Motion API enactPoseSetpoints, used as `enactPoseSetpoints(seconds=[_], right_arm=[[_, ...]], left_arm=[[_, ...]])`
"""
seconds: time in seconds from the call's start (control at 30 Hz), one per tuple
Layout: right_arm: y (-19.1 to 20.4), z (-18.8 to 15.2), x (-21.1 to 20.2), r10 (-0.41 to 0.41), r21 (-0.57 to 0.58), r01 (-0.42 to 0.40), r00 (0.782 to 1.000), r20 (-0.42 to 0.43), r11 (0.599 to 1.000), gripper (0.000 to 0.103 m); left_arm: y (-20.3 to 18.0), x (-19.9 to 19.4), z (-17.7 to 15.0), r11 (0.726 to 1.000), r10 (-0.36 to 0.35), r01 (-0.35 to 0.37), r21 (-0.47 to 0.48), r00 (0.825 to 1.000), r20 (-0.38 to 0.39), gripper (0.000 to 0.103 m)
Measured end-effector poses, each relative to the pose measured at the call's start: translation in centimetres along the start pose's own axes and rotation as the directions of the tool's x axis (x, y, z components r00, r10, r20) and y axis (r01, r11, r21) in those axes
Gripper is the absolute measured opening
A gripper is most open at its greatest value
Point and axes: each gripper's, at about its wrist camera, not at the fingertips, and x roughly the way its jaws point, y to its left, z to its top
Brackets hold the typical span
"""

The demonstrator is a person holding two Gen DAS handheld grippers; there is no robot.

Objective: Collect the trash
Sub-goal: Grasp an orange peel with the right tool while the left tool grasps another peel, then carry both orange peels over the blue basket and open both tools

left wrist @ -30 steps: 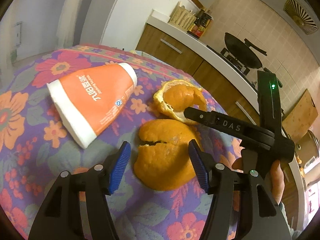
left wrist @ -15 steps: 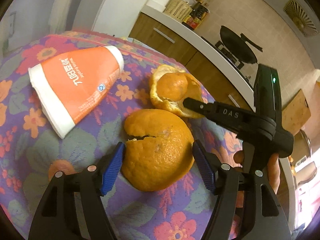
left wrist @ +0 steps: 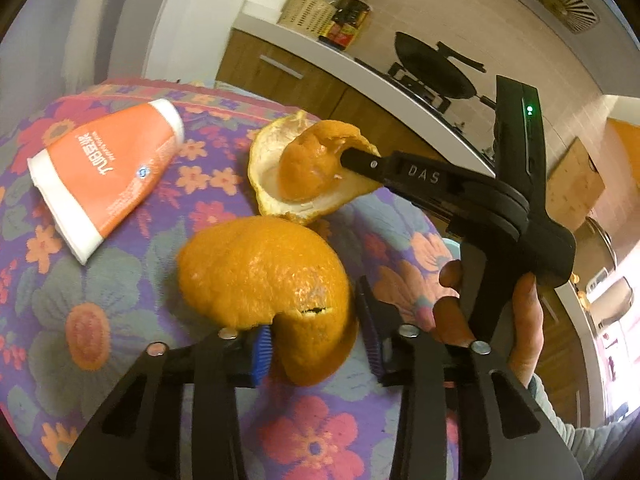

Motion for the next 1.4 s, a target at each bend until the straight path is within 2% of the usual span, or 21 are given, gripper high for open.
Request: enactPoseSetpoints(seconds=[0.07,0.17,0.4,0.7,1.17,1.4], right_arm=[[-0.2,0.0,-0.6,-0.002,0.003,0.002,1.000,0.022,1.000,0.003],[-0.9,0.0,-1.8,-0.015,0.004,0.014,0.999,0.044,1.000,0.003],[-3.6,0.3,-6.3,-0.054,0.016,0.052,0.991,0.123,0.999,0.003],[-8.9,0.0,-12.0,-0.069,0.092,0.053,0.983,0.173,0.994,0.003],[-16.7,-1.4,-19.6,-0.153,0.206,0.102,0.956,0.251,0.973,0.003],[-21.3,-2.9,-21.8,-0.219,0.295,0.148,0.950,0.222,0.944,0.003]], left_arm=[[-0.4,-0.1,0.0,1.000,-0.004,0.004,0.004,1.000,0.008,0.024],[-1.5,-0.5,0.2,1.000,0.008,-0.008,0.029,0.999,0.031,0.023],[-4.3,-0.2,0.4,0.997,0.004,-0.007,0.083,0.999,0.034,0.023],[-8.8,0.5,0.6,0.984,-0.054,0.046,0.172,0.998,0.042,0.022],[-16.1,4.1,1.4,0.954,-0.080,0.077,0.290,0.997,-0.002,0.023],[-20.8,7.1,1.3,0.924,-0.118,0.132,0.360,0.991,-0.062,0.023]])
